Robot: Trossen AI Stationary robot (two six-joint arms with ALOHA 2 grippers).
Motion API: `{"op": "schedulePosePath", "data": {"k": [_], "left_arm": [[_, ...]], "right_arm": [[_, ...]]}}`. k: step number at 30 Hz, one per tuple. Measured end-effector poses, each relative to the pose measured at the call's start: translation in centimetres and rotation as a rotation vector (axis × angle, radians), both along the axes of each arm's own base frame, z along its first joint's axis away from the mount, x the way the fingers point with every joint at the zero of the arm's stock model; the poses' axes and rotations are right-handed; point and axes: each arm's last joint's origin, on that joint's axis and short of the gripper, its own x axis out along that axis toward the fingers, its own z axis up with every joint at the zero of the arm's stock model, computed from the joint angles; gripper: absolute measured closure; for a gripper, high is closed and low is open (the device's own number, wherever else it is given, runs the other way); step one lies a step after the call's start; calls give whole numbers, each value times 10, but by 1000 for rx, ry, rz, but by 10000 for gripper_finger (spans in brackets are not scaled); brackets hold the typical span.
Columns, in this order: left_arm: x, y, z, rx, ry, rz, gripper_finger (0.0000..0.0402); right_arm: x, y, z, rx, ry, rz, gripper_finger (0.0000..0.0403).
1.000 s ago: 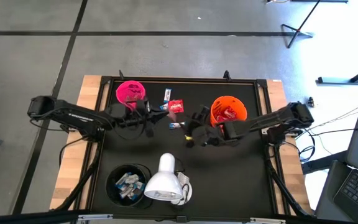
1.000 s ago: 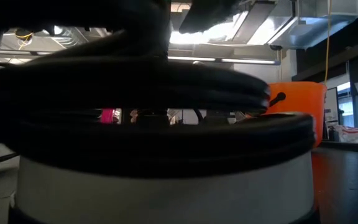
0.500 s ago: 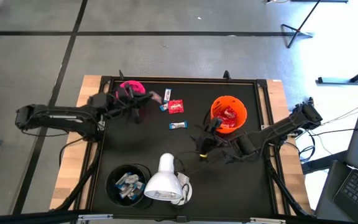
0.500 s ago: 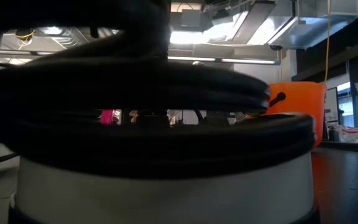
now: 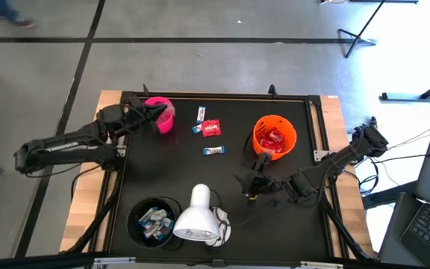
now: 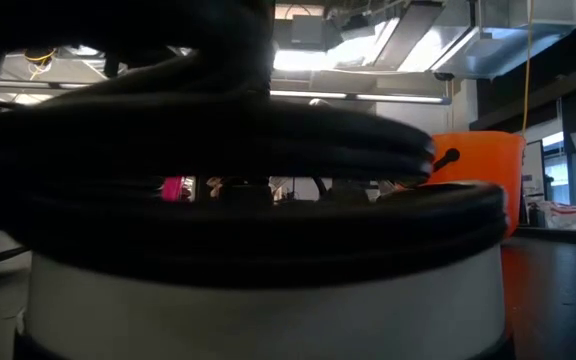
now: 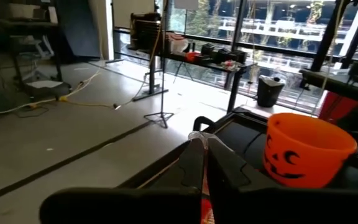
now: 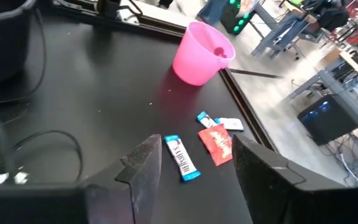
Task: Sort candy
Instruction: Put the orange gummy into the pink bucket
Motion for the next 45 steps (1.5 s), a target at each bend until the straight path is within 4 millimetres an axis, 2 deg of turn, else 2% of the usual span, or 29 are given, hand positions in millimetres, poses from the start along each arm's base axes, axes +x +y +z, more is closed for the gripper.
{"op": "schedulePosePath", "data": {"k": [5, 11, 21, 28, 34, 45], "left_arm": [[-8, 7, -2, 1, 39, 32, 401], [-16, 16, -15, -84, 136, 87, 401], [-26, 24, -31, -216, 257, 204, 401], [-30, 39, -45, -246, 402, 388, 401], [-26, 49, -53, -314, 429, 353, 401], [-22, 51, -51, -303, 394, 325, 401]], "right_arm": [[-10, 10, -3, 33, 8, 4, 210], [-18, 18, -5, 77, -3, 1, 210], [-23, 24, -5, 99, -14, 8, 210], [-22, 23, -4, 98, -29, -8, 210], [-22, 23, -4, 98, -31, -9, 210], [-22, 23, -4, 98, -31, -9, 210]]}}
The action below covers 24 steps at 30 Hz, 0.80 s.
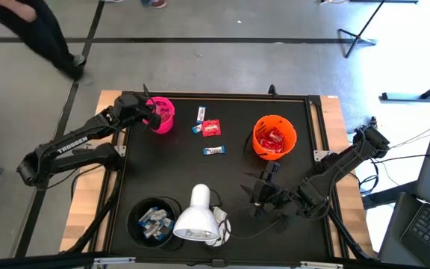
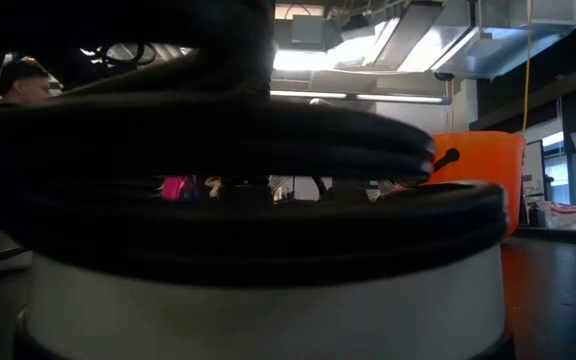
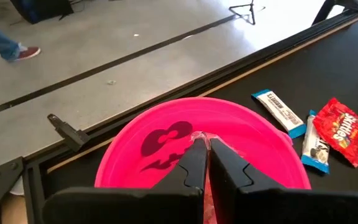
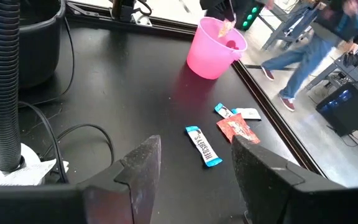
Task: Sort candy
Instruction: Put the orange gummy into the pink bucket, then put the white chocolate into the black bucket
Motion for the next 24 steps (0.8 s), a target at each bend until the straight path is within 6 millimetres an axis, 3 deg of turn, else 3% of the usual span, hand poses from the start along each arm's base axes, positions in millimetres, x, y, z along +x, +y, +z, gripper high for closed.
{"op": "schedulePosePath", "data": {"k": [10, 24], "left_arm": [[5, 0, 5, 44, -33, -140, 397], [7, 1, 10, 74, -77, -162, 264]], "right_arm": [[0, 0, 0, 6, -4, -4, 210], [-1, 0, 0, 16, -5, -13, 210]]}}
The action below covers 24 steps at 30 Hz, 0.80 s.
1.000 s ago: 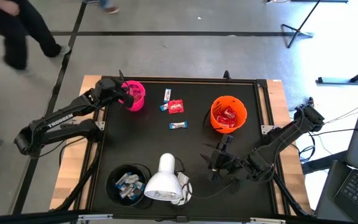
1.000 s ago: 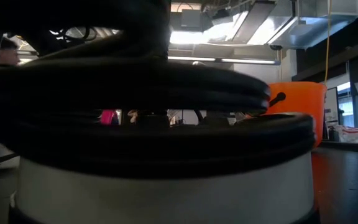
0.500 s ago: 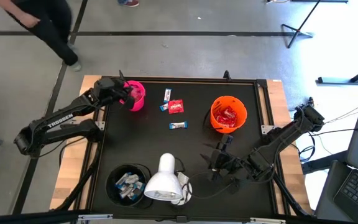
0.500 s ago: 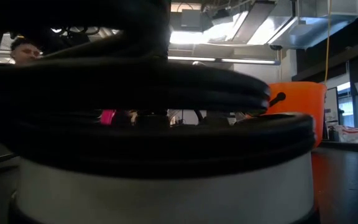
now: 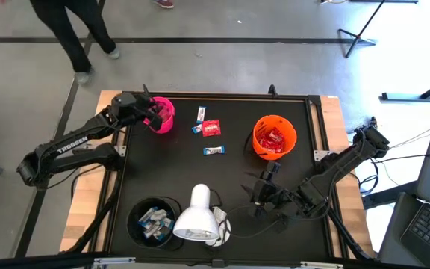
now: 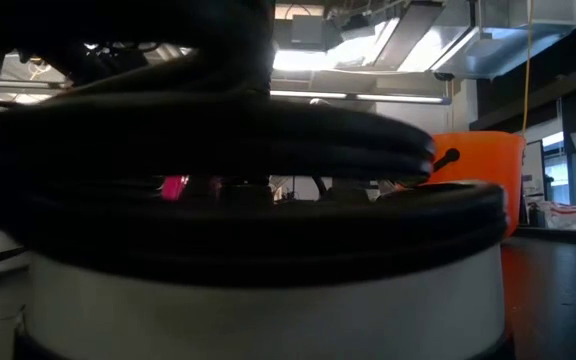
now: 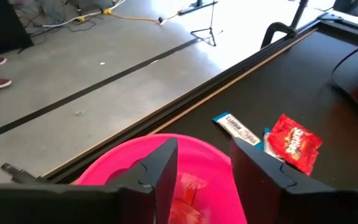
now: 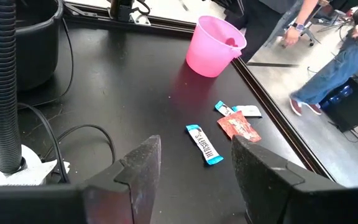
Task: Sort candy
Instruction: Put the white chocolate into the black bucket
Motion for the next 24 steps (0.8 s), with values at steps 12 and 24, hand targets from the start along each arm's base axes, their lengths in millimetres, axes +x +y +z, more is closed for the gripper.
{"op": "schedulePosePath", "data": {"k": [12, 24], "left_arm": [[31, -22, 21, 13, -291, -490, 252], [85, -72, -3, 42, -147, -746, 254]], "right_arm": [[0, 0, 0, 5, 4, 5, 210], [0, 0, 0, -1, -2, -1, 210]]}}
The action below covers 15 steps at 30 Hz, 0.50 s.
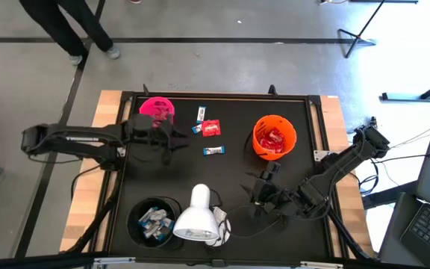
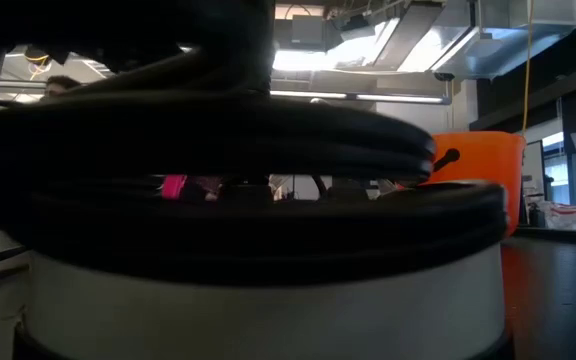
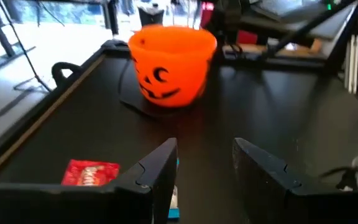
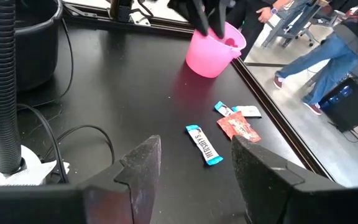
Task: Sort candy
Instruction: Put the white chocolate into the black bucket
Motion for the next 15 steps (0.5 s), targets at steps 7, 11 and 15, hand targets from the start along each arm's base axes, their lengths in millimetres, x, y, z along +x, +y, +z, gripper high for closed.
{"op": "schedulePosePath", "data": {"k": [7, 11, 15], "left_arm": [[30, 0, -18, -30, 95, -36, 227], [51, 4, -25, -26, 153, -45, 195], [68, 8, -40, 5, 237, -48, 175]], "right_arm": [[0, 0, 0, -2, 1, 1, 210], [0, 0, 0, -2, 2, 2, 210], [0, 0, 0, -2, 2, 2, 210]]}}
